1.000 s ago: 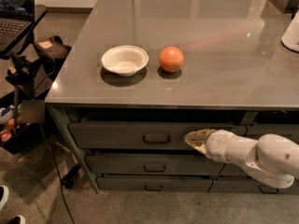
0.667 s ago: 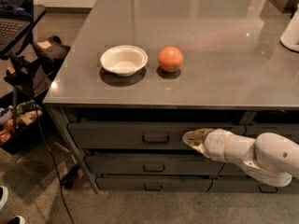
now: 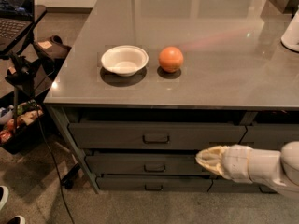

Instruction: Close top drawer

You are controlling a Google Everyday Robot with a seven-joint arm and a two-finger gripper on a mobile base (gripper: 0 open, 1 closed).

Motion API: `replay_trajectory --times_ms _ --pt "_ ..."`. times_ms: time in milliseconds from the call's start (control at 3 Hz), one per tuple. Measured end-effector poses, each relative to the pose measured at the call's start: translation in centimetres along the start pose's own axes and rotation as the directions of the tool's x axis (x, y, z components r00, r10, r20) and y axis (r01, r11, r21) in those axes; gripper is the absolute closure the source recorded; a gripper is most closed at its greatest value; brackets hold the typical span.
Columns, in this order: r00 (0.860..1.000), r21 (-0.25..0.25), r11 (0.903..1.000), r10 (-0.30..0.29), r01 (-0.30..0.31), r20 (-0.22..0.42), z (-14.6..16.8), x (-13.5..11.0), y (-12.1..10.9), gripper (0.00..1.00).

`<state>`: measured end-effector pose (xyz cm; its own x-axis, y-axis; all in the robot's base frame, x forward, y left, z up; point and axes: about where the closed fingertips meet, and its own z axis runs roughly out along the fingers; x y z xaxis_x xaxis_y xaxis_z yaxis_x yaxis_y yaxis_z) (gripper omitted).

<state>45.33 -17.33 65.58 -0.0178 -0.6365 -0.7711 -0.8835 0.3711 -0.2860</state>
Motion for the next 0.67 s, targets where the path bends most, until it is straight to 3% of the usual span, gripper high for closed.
replay_trajectory --times_ms 667 --pt "1.0 -0.014 0.9999 0.001 -0.001 0.002 -0.31 -0.35 0.52 0.36"
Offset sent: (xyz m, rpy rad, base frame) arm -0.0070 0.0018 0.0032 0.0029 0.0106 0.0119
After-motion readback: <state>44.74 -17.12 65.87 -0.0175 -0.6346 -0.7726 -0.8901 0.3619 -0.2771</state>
